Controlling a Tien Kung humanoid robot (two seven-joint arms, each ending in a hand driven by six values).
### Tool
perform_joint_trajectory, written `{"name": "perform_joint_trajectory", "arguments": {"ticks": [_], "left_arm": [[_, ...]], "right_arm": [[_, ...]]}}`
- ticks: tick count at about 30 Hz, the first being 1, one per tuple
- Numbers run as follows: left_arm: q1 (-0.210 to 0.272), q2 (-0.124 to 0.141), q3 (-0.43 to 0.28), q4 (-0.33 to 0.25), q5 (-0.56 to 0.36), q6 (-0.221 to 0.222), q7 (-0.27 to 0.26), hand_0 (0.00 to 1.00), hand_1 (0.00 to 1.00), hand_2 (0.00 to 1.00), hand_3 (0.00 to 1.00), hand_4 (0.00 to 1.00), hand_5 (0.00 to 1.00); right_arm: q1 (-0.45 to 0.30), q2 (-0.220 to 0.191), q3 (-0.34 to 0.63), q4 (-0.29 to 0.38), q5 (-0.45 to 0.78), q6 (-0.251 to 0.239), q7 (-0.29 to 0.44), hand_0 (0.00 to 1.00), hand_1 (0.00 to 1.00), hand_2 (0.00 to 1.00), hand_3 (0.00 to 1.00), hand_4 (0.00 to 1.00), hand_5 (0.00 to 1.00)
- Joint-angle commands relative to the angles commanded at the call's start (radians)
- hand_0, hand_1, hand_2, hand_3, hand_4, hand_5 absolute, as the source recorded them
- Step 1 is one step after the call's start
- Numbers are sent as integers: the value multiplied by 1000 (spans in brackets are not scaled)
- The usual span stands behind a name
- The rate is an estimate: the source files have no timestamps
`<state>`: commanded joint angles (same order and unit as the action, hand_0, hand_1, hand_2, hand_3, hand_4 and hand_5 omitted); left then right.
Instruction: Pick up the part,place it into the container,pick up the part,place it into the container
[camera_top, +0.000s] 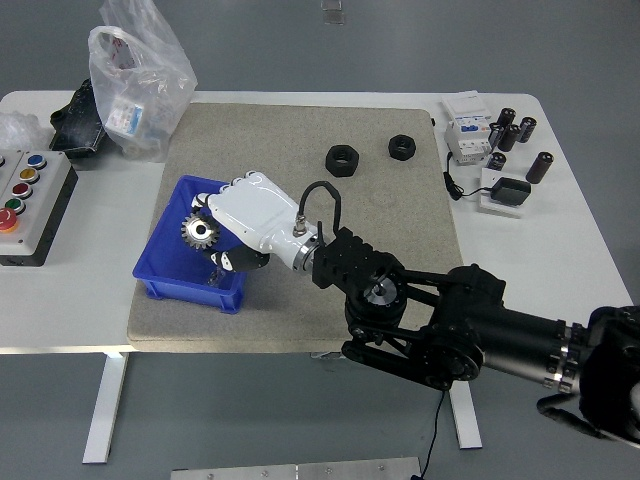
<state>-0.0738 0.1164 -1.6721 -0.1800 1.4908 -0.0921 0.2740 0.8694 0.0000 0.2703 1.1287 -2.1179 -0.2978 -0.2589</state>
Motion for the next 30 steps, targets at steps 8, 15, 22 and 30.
{"name": "perform_joint_trajectory", "arguments": {"ticks": [8,15,22,30], "left_arm": [[-3,1,10,0,-7,0,-2,660,552,567,708,627,260],[-1,1,11,0,-7,-1,-2,661,552,567,710,627,260],[-1,1,13,0,-9,-1,-2,661,552,567,708,626,262],[-1,1,17,0,-11,-1,-3,661,552,566,704,620,267]], "right_arm": [[-11,0,-11,-25,22,18,-6,270,433,260,756,590,214],[-19,0,-13,-27,39,15,-8,272,430,263,807,802,344],[-21,0,-13,-24,45,16,-10,273,429,264,809,844,384],[-25,0,-9,-27,57,11,-10,270,418,267,832,864,401]]}}
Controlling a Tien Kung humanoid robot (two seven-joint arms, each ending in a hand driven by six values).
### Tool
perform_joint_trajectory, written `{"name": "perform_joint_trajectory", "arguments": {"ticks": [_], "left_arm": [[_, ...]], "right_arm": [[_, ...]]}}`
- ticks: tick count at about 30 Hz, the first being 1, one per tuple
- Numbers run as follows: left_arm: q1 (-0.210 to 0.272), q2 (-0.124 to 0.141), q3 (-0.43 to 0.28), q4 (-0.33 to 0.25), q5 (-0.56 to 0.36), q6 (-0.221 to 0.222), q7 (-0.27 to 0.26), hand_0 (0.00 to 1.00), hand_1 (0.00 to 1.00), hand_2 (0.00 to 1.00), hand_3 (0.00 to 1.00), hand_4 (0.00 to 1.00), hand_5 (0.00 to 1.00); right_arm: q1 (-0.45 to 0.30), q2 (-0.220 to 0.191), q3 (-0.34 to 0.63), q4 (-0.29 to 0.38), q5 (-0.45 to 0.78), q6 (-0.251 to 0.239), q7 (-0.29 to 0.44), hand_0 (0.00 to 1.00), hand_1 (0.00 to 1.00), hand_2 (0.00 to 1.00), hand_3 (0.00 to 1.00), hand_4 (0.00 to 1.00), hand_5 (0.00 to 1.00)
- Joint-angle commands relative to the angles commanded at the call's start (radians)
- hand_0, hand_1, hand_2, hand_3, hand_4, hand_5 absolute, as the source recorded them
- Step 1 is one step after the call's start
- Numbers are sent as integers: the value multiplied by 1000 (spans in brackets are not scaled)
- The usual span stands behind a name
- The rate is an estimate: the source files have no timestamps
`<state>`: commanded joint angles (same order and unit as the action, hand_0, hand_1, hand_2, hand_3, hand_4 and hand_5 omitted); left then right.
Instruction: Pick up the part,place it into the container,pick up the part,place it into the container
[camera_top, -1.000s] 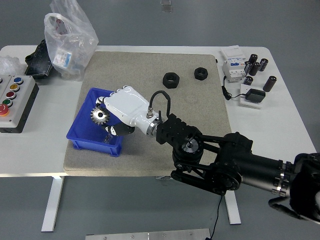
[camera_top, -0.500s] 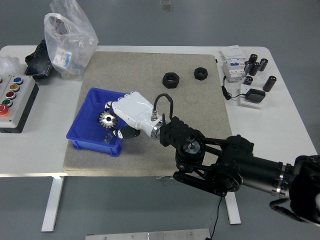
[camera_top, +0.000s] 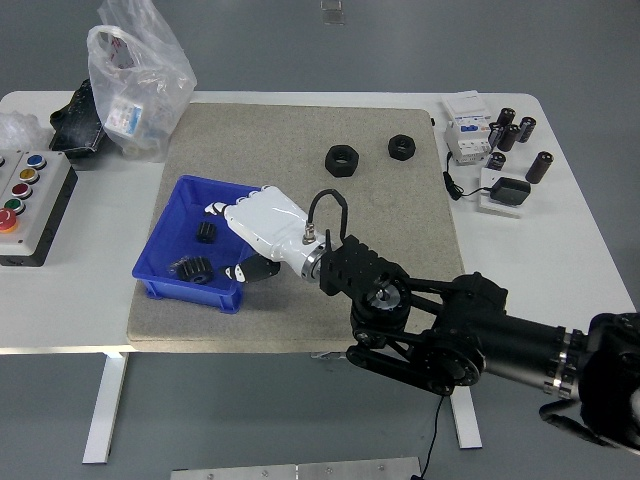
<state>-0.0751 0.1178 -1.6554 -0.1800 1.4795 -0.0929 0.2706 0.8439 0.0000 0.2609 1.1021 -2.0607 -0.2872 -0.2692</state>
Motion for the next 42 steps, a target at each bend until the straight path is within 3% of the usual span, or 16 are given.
{"name": "perform_joint_trajectory", "arguments": {"ticks": [11,19,42], "left_arm": [[-1,-1,4,0,-4,0,0,661,552,566,702,617,269],[-3,0,6,0,-5,0,0,661,552,567,700,615,271],[-3,-2,0,0,6,0,-3,661,552,567,698,615,273]], "right_arm": [[3,0,-15,-1,65,6,-17,276,420,266,800,862,400],[9,0,-47,-14,106,51,-82,279,421,272,786,849,417],[22,0,-17,-9,-9,105,-148,281,424,275,780,820,386]]}}
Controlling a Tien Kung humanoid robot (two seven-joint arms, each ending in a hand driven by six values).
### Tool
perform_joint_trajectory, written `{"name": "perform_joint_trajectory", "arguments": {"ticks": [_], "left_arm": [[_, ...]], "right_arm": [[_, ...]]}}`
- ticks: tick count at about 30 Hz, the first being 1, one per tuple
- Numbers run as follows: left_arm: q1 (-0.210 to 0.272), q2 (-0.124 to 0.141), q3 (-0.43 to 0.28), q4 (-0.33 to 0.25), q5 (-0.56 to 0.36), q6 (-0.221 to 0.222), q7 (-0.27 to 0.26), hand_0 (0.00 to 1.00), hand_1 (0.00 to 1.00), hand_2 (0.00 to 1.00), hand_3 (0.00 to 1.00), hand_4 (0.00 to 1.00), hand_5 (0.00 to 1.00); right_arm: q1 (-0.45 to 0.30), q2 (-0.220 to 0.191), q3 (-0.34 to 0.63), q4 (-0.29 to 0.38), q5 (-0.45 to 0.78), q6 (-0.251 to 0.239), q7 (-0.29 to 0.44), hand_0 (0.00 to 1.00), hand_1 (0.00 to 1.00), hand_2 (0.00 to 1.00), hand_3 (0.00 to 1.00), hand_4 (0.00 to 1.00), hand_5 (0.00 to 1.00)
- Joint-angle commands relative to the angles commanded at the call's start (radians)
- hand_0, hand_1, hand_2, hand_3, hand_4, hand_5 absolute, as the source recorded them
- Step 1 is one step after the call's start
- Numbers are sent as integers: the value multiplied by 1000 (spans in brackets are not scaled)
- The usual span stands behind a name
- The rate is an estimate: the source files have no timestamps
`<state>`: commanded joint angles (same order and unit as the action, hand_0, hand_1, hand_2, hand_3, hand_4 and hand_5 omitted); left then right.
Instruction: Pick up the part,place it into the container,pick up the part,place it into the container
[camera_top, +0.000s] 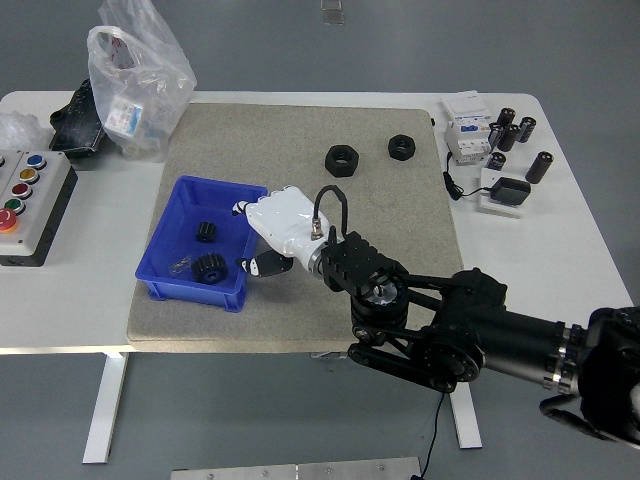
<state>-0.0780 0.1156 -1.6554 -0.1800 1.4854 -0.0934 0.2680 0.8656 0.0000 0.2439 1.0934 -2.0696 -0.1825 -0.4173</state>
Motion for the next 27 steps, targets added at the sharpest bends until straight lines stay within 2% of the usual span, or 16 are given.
{"name": "perform_joint_trajectory", "arguments": {"ticks": [5,9,17,18,19,23,24,27], "left_arm": [[2,-1,0,0,0,0,0,661,552,567,698,615,273],[5,-3,-1,0,1,0,0,661,552,567,698,615,273],[11,-10,-10,0,7,1,-3,661,553,567,698,615,273],[11,-11,-12,0,11,0,-4,661,553,567,698,615,274],[11,-11,-13,0,12,0,-5,661,553,567,698,615,274],[14,-12,-13,0,7,0,-12,661,553,567,698,615,274],[16,-13,-16,0,8,0,-13,661,553,567,698,615,274],[26,-18,-46,0,35,0,-10,661,553,567,698,615,274]], "right_arm": [[-13,0,33,3,-15,-3,-4,281,424,275,780,820,386],[-55,-3,110,29,-18,-27,2,285,423,275,774,816,381],[-214,-74,331,144,22,-118,41,284,422,296,747,808,383],[-240,-82,369,164,36,-121,48,299,445,394,717,801,382],[-266,-91,407,185,48,-125,58,299,445,394,717,801,382],[-371,-127,555,257,111,-142,134,299,445,394,717,801,382],[-401,-139,597,266,140,-155,165,337,513,587,700,798,370],[-489,-172,711,265,248,-216,273,337,513,587,700,798,370]]}}
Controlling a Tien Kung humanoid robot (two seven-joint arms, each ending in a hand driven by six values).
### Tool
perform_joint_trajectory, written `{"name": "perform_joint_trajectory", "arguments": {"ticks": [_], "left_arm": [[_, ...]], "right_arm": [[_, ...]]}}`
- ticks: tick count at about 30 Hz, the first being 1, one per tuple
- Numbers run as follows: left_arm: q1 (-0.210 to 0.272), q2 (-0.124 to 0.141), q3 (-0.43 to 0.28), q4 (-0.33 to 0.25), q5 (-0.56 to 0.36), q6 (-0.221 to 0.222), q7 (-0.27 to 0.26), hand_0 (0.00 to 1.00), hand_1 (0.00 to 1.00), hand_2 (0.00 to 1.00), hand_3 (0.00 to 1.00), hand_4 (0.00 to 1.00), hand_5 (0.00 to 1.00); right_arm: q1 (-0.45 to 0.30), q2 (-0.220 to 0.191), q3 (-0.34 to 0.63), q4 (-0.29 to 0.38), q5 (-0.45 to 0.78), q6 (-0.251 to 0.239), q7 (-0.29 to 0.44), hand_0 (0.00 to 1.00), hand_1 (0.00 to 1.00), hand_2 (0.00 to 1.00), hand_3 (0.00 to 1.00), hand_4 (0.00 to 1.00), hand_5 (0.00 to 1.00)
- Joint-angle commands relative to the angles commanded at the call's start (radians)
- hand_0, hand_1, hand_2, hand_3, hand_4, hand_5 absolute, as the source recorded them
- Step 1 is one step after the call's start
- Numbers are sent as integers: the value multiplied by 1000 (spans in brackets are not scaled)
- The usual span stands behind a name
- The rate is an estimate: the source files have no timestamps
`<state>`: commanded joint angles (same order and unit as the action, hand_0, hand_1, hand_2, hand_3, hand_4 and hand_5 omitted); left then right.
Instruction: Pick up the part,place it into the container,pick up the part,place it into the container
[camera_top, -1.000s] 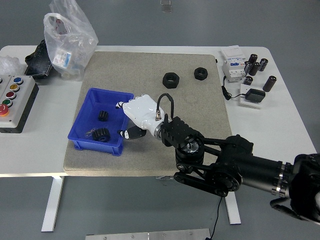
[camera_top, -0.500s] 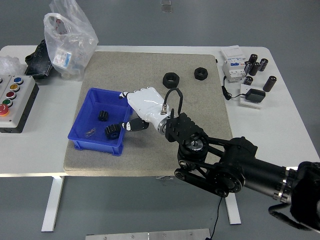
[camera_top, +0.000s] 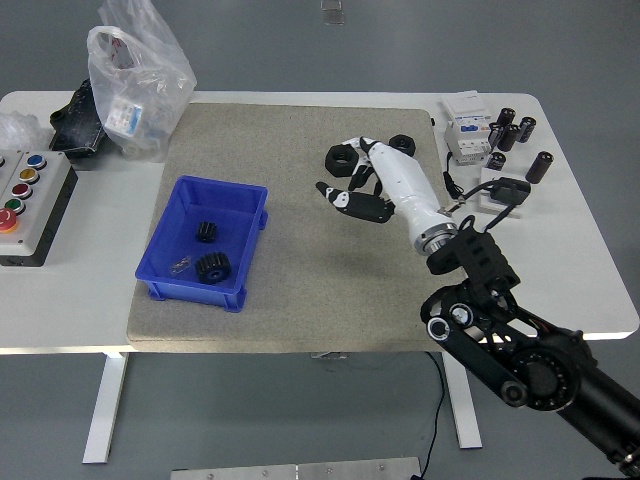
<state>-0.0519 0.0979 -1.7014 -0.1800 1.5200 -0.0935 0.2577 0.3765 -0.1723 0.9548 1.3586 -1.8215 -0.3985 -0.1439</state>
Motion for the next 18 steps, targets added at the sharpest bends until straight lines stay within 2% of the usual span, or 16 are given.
{"name": "perform_joint_trajectory", "arguments": {"ticks": [2,3,8,9,11,14,15,18], "left_arm": [[4,-2,-19,0,16,0,2,661,553,567,698,615,274],[6,-2,-27,0,24,0,1,661,553,568,698,616,275],[5,-1,-36,0,36,-1,-5,661,553,568,698,616,275],[4,0,-33,0,34,-2,-6,661,553,567,698,618,275],[0,2,-23,0,27,-2,-9,661,553,567,698,618,275],[-2,6,-12,0,22,-3,-9,661,553,567,698,618,275],[-2,7,-10,0,21,-3,-9,660,553,567,698,619,276],[-3,12,-6,0,21,-4,-8,660,553,567,698,619,276]], "right_arm": [[-47,-10,59,-2,58,-19,59,337,513,587,700,798,370],[-76,-13,95,-3,95,-25,96,481,603,682,686,793,373],[-201,5,249,-7,256,-3,249,481,603,682,686,793,373],[-220,10,274,-9,285,4,274,539,627,682,684,794,377],[-261,19,328,-14,342,20,324,539,627,682,684,794,377],[-289,23,396,-17,411,34,386,539,627,682,684,794,377],[-294,24,419,-18,432,38,404,566,627,673,680,801,378],[-304,25,473,-20,470,43,430,566,627,673,680,801,378]]}}
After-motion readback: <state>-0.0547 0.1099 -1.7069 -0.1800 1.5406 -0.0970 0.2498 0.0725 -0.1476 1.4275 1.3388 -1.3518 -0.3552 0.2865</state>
